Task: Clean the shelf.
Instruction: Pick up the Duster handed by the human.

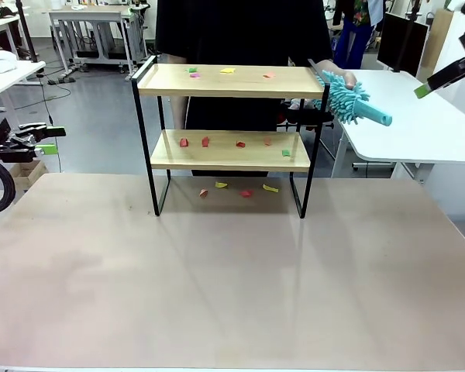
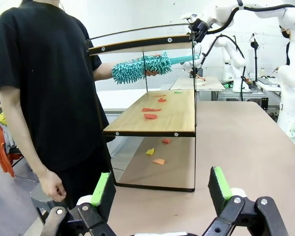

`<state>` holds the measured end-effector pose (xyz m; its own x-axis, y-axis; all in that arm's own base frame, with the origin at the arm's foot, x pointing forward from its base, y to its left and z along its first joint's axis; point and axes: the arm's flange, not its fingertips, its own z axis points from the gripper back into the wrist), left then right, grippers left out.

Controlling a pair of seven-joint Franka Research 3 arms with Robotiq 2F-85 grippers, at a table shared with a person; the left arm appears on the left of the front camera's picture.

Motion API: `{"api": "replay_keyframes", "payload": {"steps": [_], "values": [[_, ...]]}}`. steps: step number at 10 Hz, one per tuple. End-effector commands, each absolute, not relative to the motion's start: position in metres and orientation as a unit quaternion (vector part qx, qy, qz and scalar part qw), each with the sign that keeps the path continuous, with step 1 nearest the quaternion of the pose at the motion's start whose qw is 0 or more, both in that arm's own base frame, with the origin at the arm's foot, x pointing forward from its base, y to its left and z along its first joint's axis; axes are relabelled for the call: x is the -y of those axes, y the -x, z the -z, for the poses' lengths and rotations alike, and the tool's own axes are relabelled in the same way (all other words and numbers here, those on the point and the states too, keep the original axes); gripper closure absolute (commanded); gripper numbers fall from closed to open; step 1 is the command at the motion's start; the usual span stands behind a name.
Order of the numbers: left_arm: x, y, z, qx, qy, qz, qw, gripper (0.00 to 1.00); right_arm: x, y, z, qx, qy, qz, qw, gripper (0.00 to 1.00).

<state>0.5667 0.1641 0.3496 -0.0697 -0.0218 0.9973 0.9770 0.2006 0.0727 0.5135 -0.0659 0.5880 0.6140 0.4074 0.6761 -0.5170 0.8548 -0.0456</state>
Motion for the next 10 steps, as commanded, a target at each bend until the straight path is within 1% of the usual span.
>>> {"api": "replay_keyframes", "payload": {"steps": [1, 2, 3, 4, 7, 10], "values": [[-0.164, -0.566, -0.351, 0.56, 0.422, 0.473, 0.533, 0.0, 0.065, -0.514, -0.594, 0.364, -0.076, -0.255, 0.893, 0.0], [-0.164, -0.566, -0.351, 0.56, 0.422, 0.473, 0.533, 0.0, 0.066, -0.513, -0.588, 0.355, -0.077, -0.258, 0.895, 0.0], [-0.164, -0.566, -0.351, 0.56, 0.422, 0.473, 0.533, 0.0, 0.044, -0.502, -0.601, 0.37, -0.068, -0.255, 0.891, 0.0], [-0.164, -0.566, -0.351, 0.56, 0.422, 0.473, 0.533, 0.0, 0.021, -0.498, -0.61, 0.367, -0.059, -0.234, 0.898, 0.0], [-0.164, -0.566, -0.351, 0.56, 0.422, 0.473, 0.533, 0.0, -0.016, -0.499, -0.605, 0.333, -0.083, -0.178, 0.922, 0.0], [-0.164, -0.566, -0.351, 0.56, 0.422, 0.473, 0.533, 0.0, -0.055, -0.505, -0.594, 0.287, -0.05, -0.161, 0.943, 0.0]]}}
